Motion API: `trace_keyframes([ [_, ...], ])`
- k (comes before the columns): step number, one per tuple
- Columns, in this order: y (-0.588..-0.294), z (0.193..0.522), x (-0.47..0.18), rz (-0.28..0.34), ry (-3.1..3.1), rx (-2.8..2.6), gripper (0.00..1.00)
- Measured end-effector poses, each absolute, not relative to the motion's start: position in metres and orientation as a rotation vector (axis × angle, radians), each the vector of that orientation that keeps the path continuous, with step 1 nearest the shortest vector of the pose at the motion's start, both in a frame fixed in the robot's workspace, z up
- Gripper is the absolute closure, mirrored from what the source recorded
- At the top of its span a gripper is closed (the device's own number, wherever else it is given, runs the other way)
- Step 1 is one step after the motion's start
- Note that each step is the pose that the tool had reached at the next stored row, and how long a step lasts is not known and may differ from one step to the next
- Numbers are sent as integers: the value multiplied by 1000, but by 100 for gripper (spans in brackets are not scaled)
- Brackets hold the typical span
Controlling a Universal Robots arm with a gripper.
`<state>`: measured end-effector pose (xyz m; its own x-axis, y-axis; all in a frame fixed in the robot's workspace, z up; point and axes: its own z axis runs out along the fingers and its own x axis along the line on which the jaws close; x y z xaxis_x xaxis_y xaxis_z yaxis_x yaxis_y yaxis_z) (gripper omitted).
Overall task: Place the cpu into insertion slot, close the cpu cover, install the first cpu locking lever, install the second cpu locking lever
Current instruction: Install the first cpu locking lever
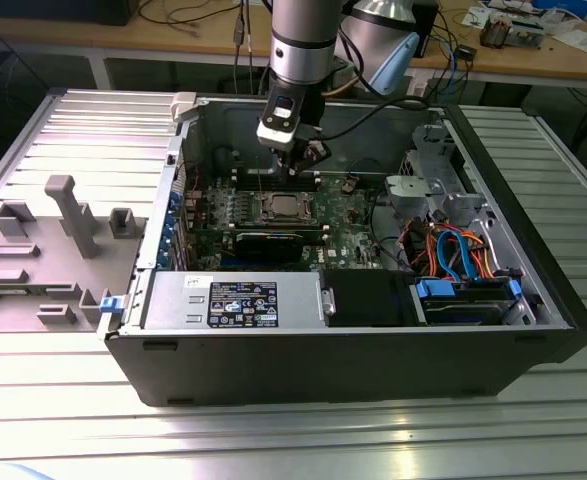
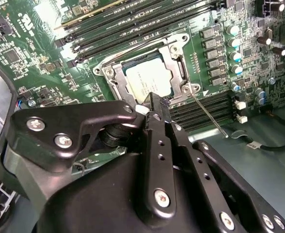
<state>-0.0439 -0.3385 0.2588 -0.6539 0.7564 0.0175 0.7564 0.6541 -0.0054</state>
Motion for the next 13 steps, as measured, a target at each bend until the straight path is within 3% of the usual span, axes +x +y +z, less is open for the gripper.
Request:
trace_keyframes([
  [13, -338, 259, -44, -3, -2881, -1207, 89],
])
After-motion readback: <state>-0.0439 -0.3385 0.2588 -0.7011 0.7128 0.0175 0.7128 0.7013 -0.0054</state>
